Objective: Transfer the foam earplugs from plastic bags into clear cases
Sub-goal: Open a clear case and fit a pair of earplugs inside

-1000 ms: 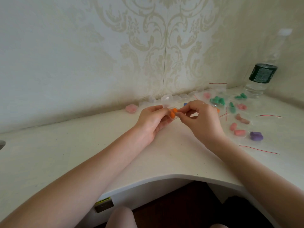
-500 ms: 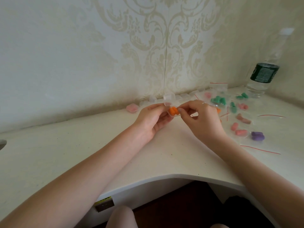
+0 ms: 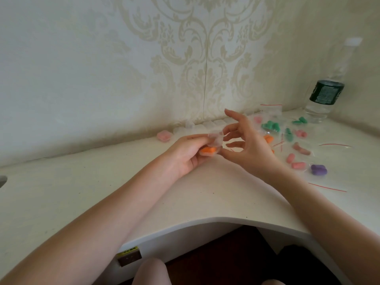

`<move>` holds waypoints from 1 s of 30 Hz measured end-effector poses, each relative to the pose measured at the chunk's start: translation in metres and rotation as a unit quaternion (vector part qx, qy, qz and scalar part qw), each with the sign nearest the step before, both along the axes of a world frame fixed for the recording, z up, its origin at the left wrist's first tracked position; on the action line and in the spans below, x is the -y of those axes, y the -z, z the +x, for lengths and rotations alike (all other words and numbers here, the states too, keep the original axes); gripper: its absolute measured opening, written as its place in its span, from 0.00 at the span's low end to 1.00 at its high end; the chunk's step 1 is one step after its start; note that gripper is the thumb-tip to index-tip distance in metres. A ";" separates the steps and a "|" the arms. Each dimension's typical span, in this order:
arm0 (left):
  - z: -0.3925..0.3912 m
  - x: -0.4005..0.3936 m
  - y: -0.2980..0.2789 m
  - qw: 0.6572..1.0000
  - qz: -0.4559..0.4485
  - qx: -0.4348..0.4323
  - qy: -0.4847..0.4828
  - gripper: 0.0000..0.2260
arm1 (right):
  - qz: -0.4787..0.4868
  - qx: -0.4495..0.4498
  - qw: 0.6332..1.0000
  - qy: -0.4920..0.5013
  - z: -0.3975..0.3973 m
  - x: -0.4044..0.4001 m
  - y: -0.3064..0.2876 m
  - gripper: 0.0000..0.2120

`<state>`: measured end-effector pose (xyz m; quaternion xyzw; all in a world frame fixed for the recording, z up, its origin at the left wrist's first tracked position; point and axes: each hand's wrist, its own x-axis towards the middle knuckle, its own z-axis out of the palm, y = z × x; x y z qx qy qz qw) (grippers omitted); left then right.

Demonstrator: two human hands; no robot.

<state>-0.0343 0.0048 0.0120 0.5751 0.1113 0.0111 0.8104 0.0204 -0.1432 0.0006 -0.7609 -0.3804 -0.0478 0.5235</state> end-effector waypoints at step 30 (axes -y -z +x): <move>0.004 -0.005 0.007 0.962 0.235 0.140 -0.003 0.05 | 0.100 -0.040 0.993 0.042 -0.001 -0.006 0.000 0.20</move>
